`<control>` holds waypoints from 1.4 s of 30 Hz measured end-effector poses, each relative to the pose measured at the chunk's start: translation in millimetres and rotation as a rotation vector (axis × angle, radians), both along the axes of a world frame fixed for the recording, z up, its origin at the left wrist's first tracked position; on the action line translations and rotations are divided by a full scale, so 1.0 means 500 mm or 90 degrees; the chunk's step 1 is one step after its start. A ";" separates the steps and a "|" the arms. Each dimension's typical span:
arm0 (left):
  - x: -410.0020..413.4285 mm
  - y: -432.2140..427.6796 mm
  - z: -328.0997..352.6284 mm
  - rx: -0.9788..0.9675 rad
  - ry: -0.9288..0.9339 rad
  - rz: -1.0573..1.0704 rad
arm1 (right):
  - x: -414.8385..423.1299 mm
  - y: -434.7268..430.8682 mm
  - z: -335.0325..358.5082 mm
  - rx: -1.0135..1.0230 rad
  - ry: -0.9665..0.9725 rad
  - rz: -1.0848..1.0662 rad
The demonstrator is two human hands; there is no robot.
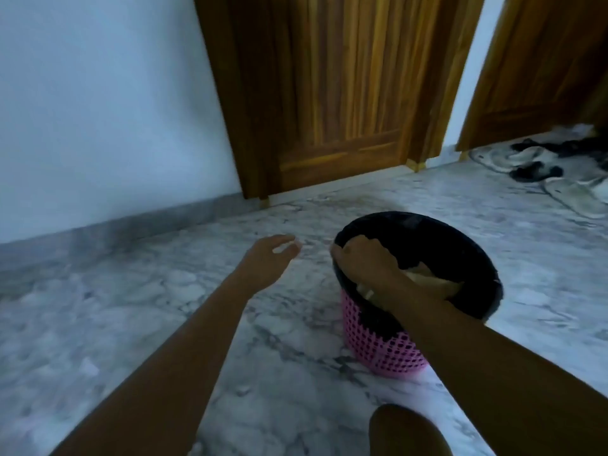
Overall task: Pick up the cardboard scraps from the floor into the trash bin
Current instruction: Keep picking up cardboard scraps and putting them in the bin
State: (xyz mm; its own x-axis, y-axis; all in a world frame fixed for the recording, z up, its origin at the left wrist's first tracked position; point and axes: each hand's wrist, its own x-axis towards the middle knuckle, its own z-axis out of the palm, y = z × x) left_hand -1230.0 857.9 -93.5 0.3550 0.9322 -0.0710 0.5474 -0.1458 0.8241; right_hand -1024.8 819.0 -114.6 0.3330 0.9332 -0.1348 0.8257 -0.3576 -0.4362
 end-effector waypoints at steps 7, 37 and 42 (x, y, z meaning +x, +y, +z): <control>-0.421 -0.162 0.056 0.035 0.077 0.338 | -0.484 0.025 0.019 0.009 0.022 0.337; -0.950 -1.755 0.003 -0.265 0.131 1.090 | -1.364 -1.243 -0.014 -0.111 -0.110 1.285; -0.973 -1.794 -0.107 -0.317 0.047 1.115 | -1.397 -1.292 -0.125 -0.180 -0.210 1.320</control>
